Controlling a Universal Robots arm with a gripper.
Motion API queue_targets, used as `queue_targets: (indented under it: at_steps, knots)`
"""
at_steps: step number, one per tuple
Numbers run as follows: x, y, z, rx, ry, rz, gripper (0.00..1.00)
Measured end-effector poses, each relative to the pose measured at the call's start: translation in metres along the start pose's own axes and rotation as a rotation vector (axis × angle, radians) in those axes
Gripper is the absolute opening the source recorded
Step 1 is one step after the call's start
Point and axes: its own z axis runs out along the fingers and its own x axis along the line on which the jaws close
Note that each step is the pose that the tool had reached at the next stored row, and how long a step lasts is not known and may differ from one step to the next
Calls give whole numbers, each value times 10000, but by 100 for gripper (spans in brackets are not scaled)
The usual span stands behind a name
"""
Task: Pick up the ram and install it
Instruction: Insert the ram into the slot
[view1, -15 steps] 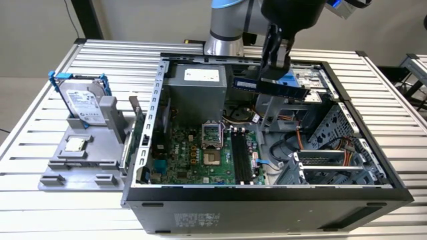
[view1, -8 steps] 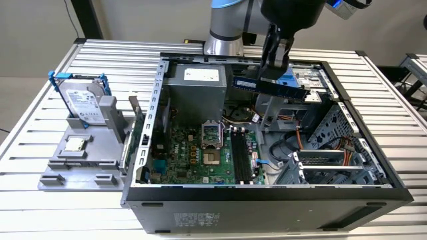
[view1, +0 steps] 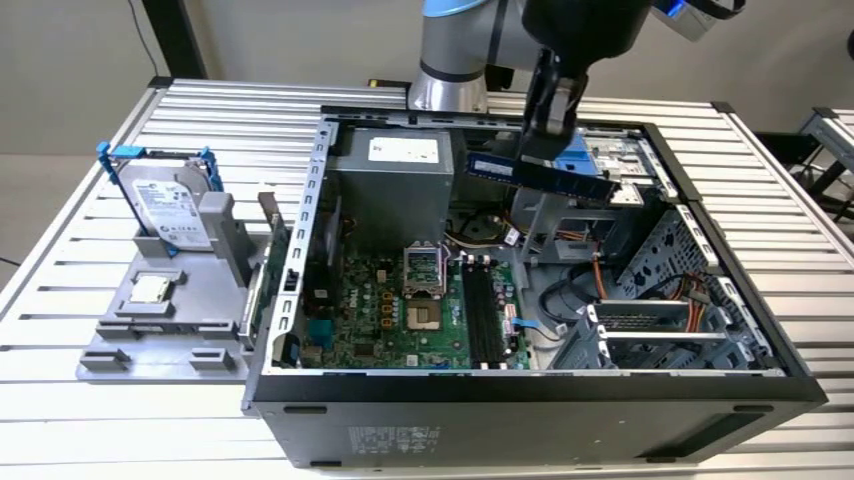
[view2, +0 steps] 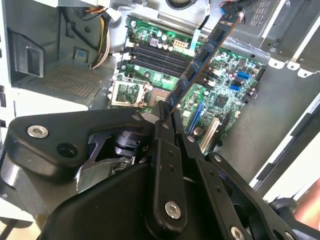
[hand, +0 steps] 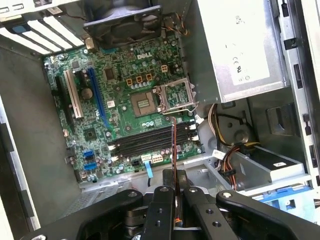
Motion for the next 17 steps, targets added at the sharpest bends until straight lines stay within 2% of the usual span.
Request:
queue_targets:
  at_steps: [7, 17]
  knots:
    - [0, 0, 0, 17, -27, 930, 0]
    - [0, 0, 0, 37, -57, 2002, 0]
